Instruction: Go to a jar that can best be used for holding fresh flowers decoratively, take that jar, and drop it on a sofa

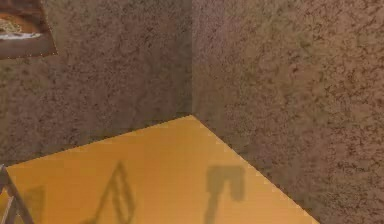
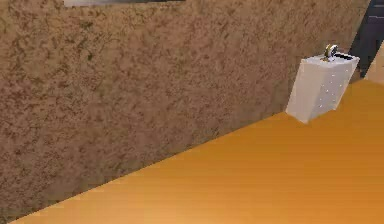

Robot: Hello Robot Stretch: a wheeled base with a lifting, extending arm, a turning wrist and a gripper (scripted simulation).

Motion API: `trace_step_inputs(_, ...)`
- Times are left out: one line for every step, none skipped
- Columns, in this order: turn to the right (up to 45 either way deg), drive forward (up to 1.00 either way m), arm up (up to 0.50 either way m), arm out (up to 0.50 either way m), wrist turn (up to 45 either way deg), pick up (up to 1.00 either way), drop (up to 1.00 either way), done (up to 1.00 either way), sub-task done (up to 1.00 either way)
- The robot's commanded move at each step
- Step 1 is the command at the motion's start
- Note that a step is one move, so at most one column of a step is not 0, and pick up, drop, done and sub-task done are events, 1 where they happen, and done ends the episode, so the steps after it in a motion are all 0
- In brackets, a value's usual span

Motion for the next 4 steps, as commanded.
trace_step_inputs(24.0, 0.0, 0.0, 0.0, 0.0, 0.0, 0.0, 0.0, 0.0)
trace_step_inputs(0.0, 0.3, 0.0, 0.0, 0.0, 0.0, 0.0, 0.0, 0.0)
trace_step_inputs(-45.0, 0.0, 0.0, 0.0, 0.0, 0.0, 0.0, 0.0, 0.0)
trace_step_inputs(-9.0, 0.0, 0.0, 0.0, 0.0, 0.0, 0.0, 0.0, 0.0)
